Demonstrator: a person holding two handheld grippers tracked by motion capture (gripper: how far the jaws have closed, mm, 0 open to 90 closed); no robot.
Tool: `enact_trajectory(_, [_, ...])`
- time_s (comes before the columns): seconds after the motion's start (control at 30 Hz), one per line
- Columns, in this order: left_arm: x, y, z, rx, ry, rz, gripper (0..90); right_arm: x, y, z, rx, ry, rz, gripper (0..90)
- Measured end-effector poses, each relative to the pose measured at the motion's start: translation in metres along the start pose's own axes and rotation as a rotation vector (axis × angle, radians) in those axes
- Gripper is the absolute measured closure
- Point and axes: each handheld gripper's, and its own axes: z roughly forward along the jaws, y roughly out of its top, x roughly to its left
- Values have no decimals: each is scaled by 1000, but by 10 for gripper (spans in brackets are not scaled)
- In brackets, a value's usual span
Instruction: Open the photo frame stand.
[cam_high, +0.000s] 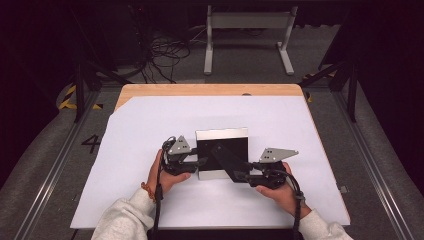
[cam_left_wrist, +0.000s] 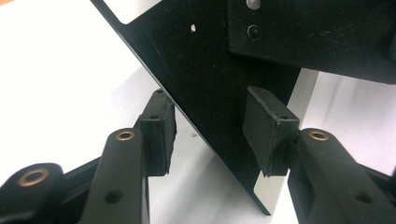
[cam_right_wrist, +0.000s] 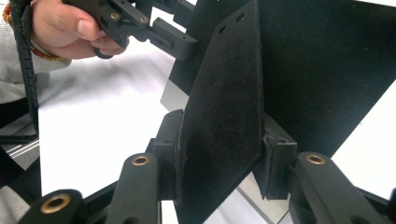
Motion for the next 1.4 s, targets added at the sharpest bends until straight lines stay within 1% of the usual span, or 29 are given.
enact_trajectory(0.07, [-2, 1, -1, 1, 7, 19, 566, 2, -1, -2, 5, -2, -12, 605])
enact_trajectory(0.17, [-5, 2, -5, -5, 12, 31, 583, 5, -1, -4, 19, -6, -30, 612])
enact_trajectory(0.2, [-7, 2, -6, -9, 8, 35, 588, 7, -2, -4, 21, -7, -36, 616])
enact_trajectory(0.43, [-12, 2, -13, -19, -5, 48, 600, 14, -6, -7, 41, -16, -72, 637])
enact_trajectory(0.6, [-15, 1, -17, -21, -19, 59, 617, 17, -9, -8, 53, -18, -84, 652])
enact_trajectory(0.67, [-16, 1, -18, -21, -19, 67, 619, 18, -10, -9, 59, -20, -93, 658])
enact_trajectory(0.83, [-21, 1, -23, -20, -36, 77, 627, 22, -14, -10, 73, -27, -111, 675])
enact_trajectory(0.93, [-23, 1, -24, -21, -36, 85, 626, 24, -15, -10, 83, -33, -124, 679])
enact_trajectory(1.03, [-25, 0, -25, -22, -38, 85, 622, 26, -15, -11, 86, -33, -129, 684])
enact_trajectory(1.1, [-26, -1, -25, -22, -39, 89, 616, 26, -15, -11, 86, -30, -130, 684])
enact_trajectory(1.27, [-30, -4, -23, -1, -45, 99, 613, 28, -15, -11, 93, -22, -139, 682])
enact_trajectory(1.4, [-32, -6, -23, 9, -41, 109, 609, 29, -15, -11, 95, -19, -144, 687])
